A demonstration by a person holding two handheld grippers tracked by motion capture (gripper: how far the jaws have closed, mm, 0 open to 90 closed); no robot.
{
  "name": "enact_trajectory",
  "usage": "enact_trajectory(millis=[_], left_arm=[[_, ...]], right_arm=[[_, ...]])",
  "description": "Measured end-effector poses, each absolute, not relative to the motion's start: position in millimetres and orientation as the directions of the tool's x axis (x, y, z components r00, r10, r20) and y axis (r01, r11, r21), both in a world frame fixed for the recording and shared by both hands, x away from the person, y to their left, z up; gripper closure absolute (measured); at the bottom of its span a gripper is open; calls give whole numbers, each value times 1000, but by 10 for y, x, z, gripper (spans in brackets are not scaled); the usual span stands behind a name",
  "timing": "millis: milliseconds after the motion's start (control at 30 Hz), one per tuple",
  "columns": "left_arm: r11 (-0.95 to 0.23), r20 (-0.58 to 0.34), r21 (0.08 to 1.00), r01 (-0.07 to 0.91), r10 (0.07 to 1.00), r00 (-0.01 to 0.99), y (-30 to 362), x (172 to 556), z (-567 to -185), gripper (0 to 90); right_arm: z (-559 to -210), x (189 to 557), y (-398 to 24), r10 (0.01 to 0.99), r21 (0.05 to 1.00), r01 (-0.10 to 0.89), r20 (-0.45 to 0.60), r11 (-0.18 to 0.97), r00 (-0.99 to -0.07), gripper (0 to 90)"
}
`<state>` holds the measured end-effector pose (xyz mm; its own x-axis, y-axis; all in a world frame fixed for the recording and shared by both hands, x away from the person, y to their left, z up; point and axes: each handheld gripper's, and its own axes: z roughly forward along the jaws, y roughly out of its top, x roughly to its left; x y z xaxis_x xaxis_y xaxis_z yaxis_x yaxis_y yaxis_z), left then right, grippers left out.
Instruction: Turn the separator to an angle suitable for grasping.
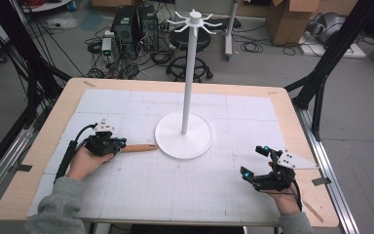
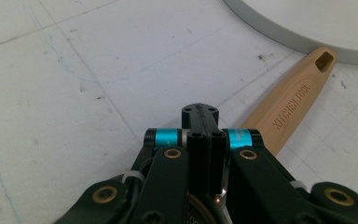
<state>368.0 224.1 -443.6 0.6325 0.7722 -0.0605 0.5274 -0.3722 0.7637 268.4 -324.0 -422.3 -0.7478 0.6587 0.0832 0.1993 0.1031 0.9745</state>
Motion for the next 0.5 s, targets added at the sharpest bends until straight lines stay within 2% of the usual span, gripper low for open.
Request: enact_trajectory(millis=[500], left_arm=[[-389, -56, 760, 521, 759, 648, 2232, 3614, -4425, 900]], right_arm=[[-4223, 2684, -3244, 659, 974, 200, 84, 103, -748, 6]])
